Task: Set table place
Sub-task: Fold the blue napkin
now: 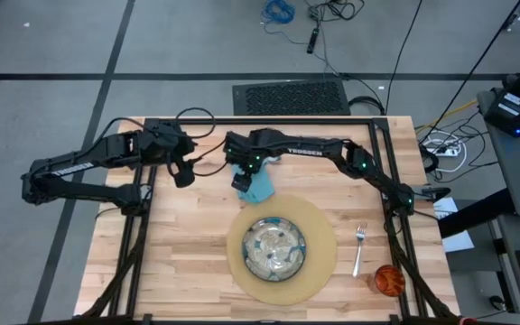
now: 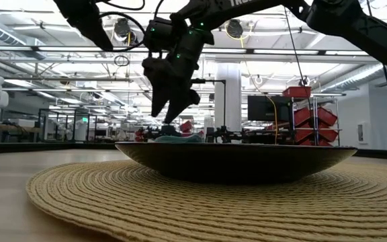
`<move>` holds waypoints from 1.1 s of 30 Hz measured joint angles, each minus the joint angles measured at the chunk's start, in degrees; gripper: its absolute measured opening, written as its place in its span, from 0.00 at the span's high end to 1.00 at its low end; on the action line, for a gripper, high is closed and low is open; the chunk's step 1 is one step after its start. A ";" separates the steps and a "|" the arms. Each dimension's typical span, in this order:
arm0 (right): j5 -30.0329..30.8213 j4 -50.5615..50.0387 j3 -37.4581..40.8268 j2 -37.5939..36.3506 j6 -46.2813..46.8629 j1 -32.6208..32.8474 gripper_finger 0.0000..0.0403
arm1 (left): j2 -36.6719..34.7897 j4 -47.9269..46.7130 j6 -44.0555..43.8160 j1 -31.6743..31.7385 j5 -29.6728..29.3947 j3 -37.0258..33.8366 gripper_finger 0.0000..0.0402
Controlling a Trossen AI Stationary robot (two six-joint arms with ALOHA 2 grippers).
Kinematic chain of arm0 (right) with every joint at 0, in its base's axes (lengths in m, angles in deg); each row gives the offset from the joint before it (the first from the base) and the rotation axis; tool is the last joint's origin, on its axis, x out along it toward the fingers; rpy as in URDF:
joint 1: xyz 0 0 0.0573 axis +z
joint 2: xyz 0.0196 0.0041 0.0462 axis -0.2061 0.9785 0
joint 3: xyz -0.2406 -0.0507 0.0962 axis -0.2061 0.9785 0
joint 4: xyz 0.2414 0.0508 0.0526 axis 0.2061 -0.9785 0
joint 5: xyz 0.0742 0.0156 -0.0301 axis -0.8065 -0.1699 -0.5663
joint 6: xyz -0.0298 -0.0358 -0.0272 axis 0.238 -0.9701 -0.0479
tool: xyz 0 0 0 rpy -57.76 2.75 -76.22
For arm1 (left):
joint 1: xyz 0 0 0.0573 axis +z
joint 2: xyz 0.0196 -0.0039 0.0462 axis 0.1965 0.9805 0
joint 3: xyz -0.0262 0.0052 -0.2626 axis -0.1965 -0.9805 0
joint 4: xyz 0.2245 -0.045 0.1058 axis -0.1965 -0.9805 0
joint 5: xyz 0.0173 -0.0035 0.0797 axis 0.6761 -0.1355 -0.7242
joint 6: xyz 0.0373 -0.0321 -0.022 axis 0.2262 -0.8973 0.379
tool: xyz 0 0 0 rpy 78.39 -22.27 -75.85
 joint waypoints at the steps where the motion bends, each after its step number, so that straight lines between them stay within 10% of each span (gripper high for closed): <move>1: 1.26 -0.88 0.00 0.00 0.16 0.22 0.34 | 0.00 0.46 0.02 0.02 0.00 -0.45 0.49; 12: 16.01 -5.69 0.04 0.00 3.22 -1.68 0.43 | 0.00 4.39 -1.17 0.02 -0.02 -8.49 0.49; 33: 2.56 -2.98 7.74 0.35 7.35 -8.28 0.48 | -0.42 2.63 -2.56 0.00 -0.02 -8.69 0.49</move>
